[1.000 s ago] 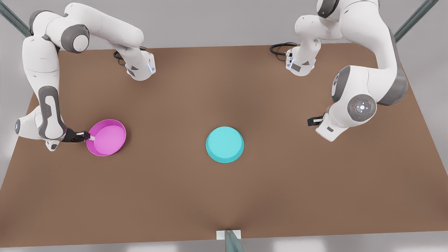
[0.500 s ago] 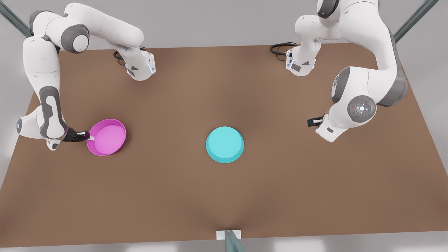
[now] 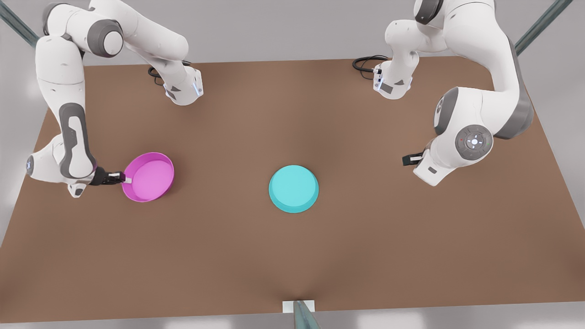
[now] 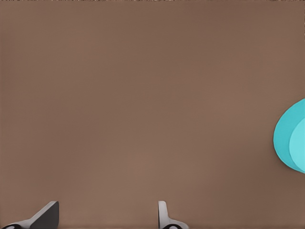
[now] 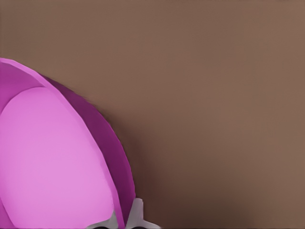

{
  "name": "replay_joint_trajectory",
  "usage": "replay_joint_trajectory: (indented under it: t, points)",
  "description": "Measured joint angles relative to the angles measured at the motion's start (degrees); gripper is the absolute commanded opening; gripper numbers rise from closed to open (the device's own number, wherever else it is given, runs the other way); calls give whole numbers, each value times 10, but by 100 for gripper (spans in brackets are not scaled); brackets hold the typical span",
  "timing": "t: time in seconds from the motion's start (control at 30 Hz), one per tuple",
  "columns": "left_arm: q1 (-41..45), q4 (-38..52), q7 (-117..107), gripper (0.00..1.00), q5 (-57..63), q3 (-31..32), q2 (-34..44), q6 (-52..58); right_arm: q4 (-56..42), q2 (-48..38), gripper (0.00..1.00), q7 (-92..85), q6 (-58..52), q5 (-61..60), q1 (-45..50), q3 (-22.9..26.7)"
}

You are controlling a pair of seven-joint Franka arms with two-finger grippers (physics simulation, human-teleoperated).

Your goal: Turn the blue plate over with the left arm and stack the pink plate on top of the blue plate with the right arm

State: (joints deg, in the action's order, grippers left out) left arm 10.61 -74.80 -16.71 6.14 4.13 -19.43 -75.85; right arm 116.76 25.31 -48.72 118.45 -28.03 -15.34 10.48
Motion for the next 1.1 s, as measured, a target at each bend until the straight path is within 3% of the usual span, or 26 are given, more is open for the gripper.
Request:
replay_joint_trajectory:
  t: [0.37,0.7,1.1]
  points:
    - [-3,1,11,100,1,-6,-5,-10,26,-47,21,191,11,-3,162,0]
    - [-6,4,17,100,2,-6,-10,-16,25,-55,21,207,17,-104,272,1]
    - [-7,4,17,100,4,-14,-13,-24,-28,-15,21,451,150,-243,553,26]
